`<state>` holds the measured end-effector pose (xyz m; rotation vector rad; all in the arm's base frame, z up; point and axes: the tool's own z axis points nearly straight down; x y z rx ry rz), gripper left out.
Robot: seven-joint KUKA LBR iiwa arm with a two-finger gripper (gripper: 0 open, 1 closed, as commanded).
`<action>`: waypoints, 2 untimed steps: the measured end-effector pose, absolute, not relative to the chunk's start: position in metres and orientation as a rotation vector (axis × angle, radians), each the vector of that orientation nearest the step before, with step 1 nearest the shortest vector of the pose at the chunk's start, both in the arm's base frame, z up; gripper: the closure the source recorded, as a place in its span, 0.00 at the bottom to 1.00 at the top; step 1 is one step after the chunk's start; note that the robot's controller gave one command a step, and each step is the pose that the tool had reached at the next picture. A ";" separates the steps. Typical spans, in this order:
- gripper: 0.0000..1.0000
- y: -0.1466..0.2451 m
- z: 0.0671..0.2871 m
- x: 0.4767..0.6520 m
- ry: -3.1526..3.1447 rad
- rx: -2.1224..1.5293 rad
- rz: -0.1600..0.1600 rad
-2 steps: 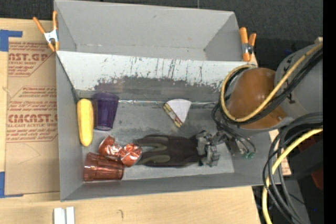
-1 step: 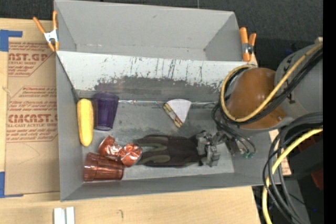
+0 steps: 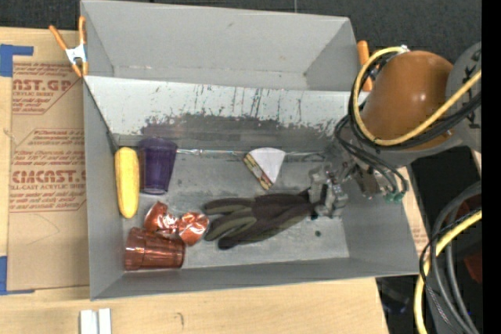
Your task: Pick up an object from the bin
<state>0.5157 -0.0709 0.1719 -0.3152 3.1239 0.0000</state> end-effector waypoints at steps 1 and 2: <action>1.00 -0.071 0.172 0.516 3.124 -0.315 0.000; 1.00 -0.077 0.226 0.522 3.132 -0.288 0.002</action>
Offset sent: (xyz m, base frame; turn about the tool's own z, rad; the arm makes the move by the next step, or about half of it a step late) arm 0.0094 -0.0097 0.0757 0.0239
